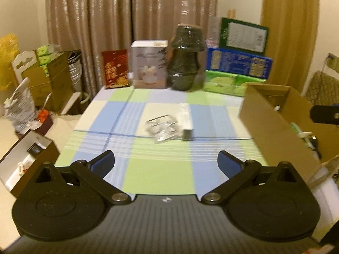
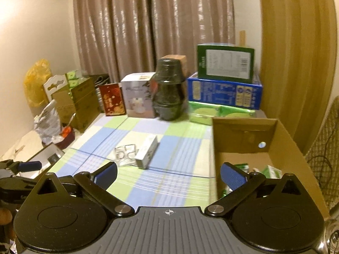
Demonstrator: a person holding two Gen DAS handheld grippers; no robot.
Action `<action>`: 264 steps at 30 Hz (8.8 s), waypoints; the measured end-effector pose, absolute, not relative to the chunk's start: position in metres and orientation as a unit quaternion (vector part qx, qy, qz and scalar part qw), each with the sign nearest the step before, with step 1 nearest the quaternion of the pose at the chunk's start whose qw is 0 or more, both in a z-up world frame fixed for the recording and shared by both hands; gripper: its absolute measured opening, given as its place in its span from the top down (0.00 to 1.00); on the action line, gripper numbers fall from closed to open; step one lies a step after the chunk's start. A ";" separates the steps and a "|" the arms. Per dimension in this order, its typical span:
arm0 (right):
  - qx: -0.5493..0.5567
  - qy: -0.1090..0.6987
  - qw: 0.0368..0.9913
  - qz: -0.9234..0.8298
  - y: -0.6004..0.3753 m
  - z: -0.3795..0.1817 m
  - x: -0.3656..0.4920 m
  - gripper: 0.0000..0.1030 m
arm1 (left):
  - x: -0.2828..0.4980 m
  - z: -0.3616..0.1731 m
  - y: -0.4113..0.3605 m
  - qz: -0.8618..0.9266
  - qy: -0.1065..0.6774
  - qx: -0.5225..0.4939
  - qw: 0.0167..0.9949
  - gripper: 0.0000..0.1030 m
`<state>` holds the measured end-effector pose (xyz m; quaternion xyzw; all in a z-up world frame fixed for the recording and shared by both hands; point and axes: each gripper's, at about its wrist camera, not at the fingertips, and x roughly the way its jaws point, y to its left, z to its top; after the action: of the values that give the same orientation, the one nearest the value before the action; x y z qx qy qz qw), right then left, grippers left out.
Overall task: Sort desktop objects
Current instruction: 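Move both tools back over the clear holder and white box, then grasp the long white medicine box with the right tool, then grasp the clear plastic wire-frame holder with the left tool, then lift the holder and white box and carry them toward the cardboard box, then lower the held holder and white box over the cardboard box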
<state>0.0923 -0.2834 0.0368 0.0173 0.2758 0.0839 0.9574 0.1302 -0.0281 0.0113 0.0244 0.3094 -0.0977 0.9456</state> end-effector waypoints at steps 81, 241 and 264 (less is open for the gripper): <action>-0.046 0.331 0.938 0.091 -0.230 -0.149 0.311 0.78 | 0.363 -0.140 -0.063 -0.133 0.330 0.032 0.934 0.27; 0.060 0.282 0.954 -0.079 -0.438 0.036 -0.046 0.78 | 0.017 0.023 -0.219 -0.323 0.314 0.101 0.887 0.29; 0.060 0.288 0.954 -0.056 -0.474 0.040 0.046 0.78 | 0.116 0.034 -0.283 -0.337 0.320 0.092 0.880 0.29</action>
<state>0.0465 -0.4742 0.0399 0.0598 0.2875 -0.0555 0.9543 0.1161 -0.2828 0.0339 0.0923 0.3198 -0.3375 0.8805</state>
